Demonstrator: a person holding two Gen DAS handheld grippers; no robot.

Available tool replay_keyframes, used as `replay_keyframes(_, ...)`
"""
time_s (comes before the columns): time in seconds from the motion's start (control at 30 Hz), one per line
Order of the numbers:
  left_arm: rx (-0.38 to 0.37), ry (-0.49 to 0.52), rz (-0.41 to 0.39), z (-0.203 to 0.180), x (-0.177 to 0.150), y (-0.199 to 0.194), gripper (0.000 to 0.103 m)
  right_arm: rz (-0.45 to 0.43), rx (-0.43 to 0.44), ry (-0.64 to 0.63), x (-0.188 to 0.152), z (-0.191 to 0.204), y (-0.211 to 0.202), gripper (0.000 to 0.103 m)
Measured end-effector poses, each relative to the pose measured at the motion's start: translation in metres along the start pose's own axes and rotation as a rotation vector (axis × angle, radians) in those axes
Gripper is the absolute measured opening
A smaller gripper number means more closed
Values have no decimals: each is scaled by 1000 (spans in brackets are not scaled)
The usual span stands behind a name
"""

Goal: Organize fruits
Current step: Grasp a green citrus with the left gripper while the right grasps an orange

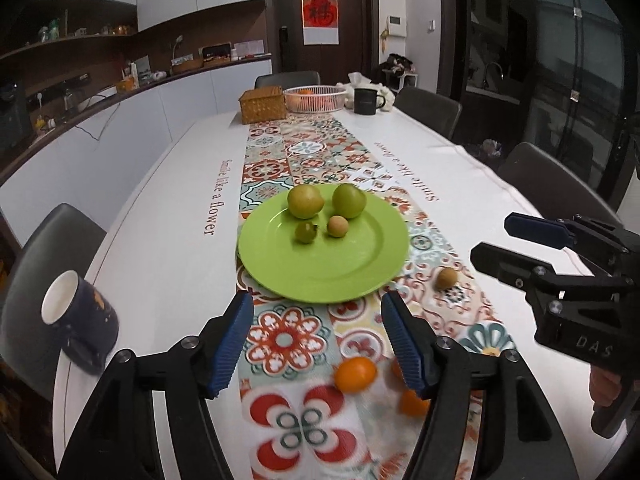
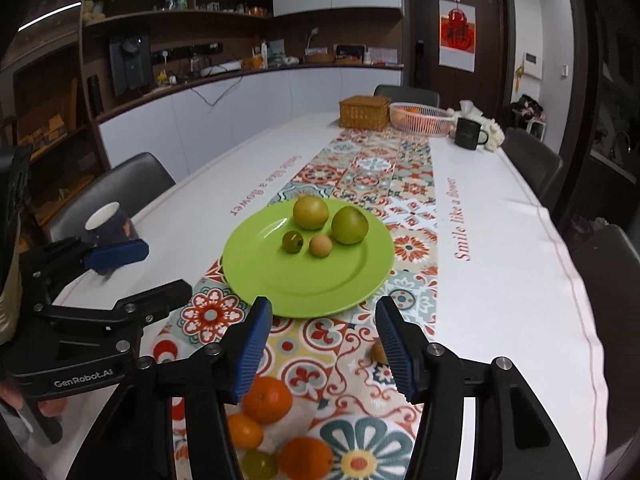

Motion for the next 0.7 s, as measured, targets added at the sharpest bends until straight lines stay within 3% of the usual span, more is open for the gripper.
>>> replay_keyframes(0.33, 7, 61, -68, -22, -22, -46, 72, -59, -38, -9, -17, 1, -56, 55)
replay_keyframes(0.7, -39, 108, -60, -49, -58, -62, 72, -7, 2, -78, -52, 9, -74, 55)
Point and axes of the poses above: each gripper's, at about its wrist camera, not at the fingertips, and y roughly the way its jaws point, z to its left, x to its top, the point moved 6 cm from there along y, roughly the way its jaws point, and after that the axes turned 10 degrees about -y, right-handed, at the moved point
